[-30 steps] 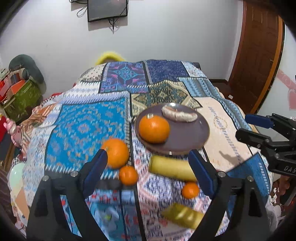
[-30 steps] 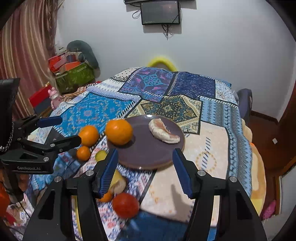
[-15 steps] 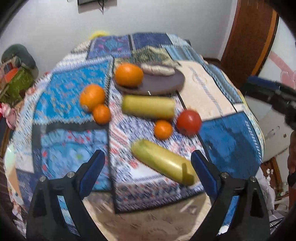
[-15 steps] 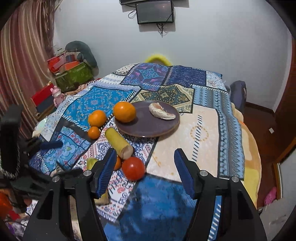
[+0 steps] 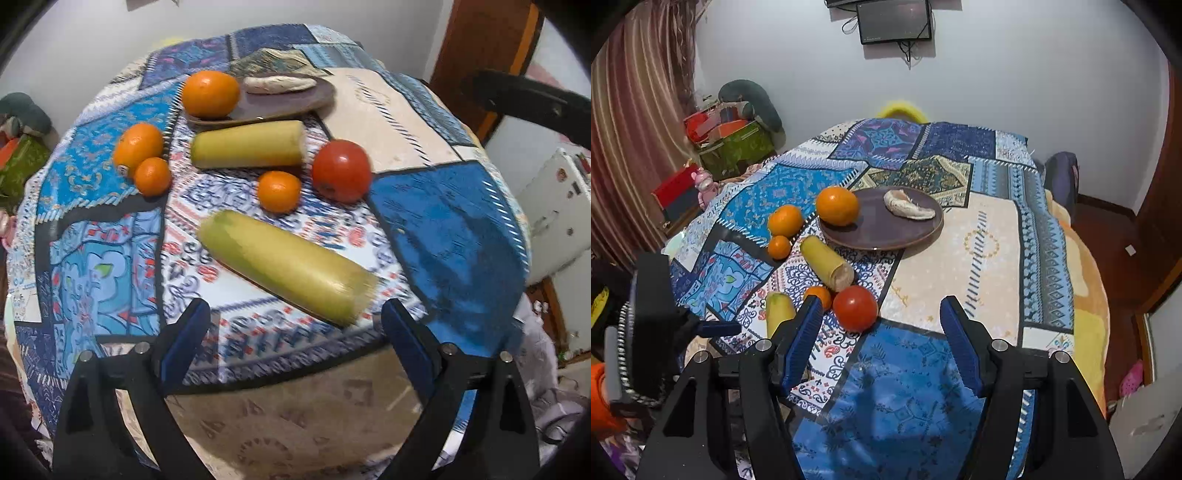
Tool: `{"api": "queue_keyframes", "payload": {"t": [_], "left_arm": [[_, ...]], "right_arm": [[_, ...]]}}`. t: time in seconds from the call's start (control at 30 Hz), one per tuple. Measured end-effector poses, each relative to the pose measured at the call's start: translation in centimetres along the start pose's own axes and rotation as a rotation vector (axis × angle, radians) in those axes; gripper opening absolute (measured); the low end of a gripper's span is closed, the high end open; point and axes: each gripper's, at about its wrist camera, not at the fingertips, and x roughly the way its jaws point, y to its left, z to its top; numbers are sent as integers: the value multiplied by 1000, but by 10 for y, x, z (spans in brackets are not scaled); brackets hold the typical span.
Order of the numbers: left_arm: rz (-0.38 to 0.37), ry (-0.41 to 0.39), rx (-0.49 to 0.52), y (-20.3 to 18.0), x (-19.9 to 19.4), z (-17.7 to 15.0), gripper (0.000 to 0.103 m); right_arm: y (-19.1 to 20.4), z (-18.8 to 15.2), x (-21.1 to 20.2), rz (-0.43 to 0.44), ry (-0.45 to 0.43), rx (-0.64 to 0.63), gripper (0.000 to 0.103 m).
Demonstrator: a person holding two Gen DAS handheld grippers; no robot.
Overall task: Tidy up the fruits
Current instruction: 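Open both tools and withdraw them from the plate, then grasp the short yellow cylinder with the right tool while the left tool grasps the long pale one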
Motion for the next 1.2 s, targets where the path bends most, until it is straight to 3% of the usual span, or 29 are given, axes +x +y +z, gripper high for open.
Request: {"api": "queue_keyframes", "payload": {"t": [0.1,0.23,0.5,0.6,0.8,1.0,1.07,1.2], "left_arm": [[-8,-20,-2,8,-2,-2,92],[37,-40,-17,27,-6,-6,91],[122,-49,-206,105,-12,-13,90],[93,-72,-258,124,-22,-12,88],[49,-127,-251,118,-29,6,88],[-3,-126,-222,105,-9,29,87],[-7,-119,-208,101,0,35,78],[-38,-96,-216,99,14,37,72]], "right_arm": [[2,-2,6,17,21,0,63],[7,-2,18,30,41,-15,63],[20,3,51,62,79,-60,63],[25,6,65,68,89,-75,63],[31,15,96,92,110,-93,63],[36,25,124,128,142,-109,59],[36,26,133,139,162,-109,59],[36,25,144,158,186,-114,57]]}}
